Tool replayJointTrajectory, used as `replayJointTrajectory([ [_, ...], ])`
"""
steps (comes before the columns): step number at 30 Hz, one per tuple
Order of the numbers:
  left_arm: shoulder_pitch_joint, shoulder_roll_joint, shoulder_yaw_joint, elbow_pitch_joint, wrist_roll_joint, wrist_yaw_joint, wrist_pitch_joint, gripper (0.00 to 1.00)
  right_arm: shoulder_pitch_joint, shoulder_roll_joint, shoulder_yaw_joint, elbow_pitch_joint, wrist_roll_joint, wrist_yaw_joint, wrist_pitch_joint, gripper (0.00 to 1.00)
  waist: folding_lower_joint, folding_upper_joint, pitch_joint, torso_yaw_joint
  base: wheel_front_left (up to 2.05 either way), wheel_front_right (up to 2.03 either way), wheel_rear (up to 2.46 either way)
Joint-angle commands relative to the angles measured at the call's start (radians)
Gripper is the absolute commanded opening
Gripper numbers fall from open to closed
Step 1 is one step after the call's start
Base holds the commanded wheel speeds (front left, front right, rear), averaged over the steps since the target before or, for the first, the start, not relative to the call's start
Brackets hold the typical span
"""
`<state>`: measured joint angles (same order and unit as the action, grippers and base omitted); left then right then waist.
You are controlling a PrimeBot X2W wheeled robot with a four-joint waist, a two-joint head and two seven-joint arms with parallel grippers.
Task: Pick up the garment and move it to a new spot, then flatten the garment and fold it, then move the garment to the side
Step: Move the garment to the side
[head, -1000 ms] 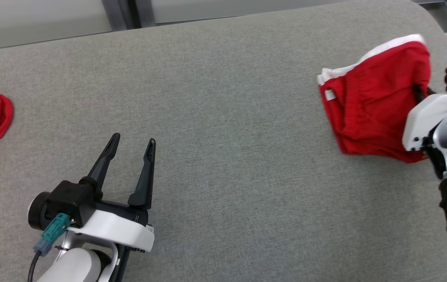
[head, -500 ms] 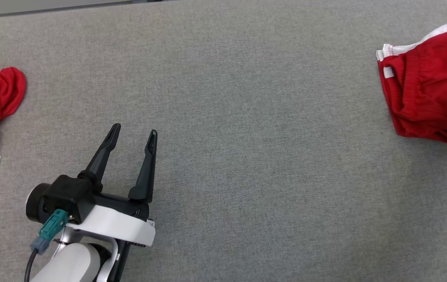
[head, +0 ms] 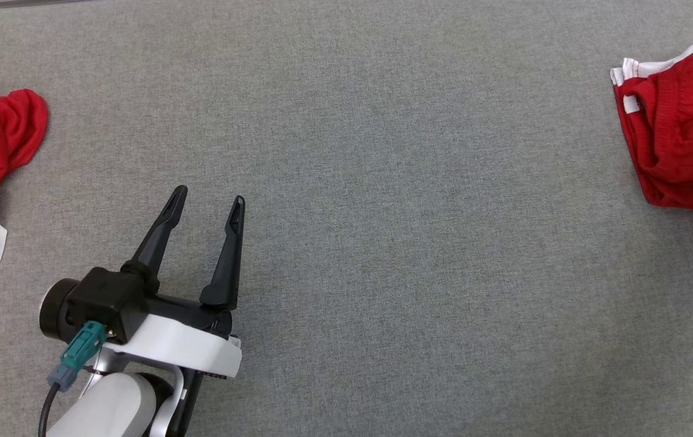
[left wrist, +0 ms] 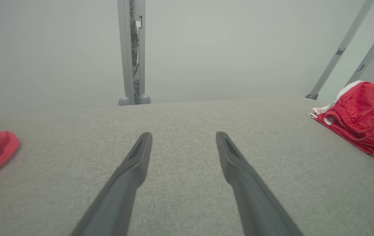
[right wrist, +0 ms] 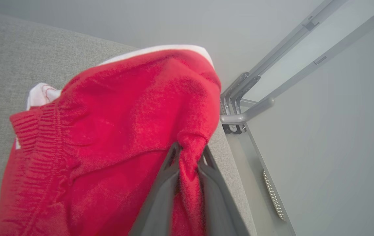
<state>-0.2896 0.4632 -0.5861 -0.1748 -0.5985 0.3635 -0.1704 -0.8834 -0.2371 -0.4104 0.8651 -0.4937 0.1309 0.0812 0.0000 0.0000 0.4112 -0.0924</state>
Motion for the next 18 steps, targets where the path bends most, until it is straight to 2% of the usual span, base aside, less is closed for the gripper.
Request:
replayJointTrajectory([
  [1,-0.014,0.007,0.003,0.001,0.001,0.005,0.0,1.0,-0.01,0.004,-0.008,-0.005,-0.017,0.0,-0.009,0.41,0.0,0.0,0.0,0.0,0.0,0.0,0.0],
  [2,-0.014,0.007,0.003,0.001,0.001,0.005,0.0,1.0,-0.01,0.004,-0.008,-0.005,-0.017,0.0,-0.009,0.41,0.0,0.0,0.0,0.0,0.0,0.0,0.0],
  [5,-0.014,0.006,0.002,0.005,-0.002,0.004,-0.002,1.0,-0.007,0.017,-0.016,-0.015,-0.057,0.0,-0.013,1.0,0.0,0.0,-0.002,0.001,0.0,0.0,0.0],
  [11,-0.01,0.007,0.003,0.007,-0.006,0.007,-0.003,1.0,-0.013,0.047,-0.02,-0.032,-0.101,0.0,-0.031,1.0,0.0,0.0,-0.011,0.0,0.0,0.0,0.0],
  [18,0.006,0.004,0.008,0.019,-0.019,0.006,-0.012,1.0,-0.015,0.091,0.005,-0.028,-0.088,0.0,-0.09,1.0,0.0,0.0,-0.051,-0.001,0.0,0.0,0.0],
])
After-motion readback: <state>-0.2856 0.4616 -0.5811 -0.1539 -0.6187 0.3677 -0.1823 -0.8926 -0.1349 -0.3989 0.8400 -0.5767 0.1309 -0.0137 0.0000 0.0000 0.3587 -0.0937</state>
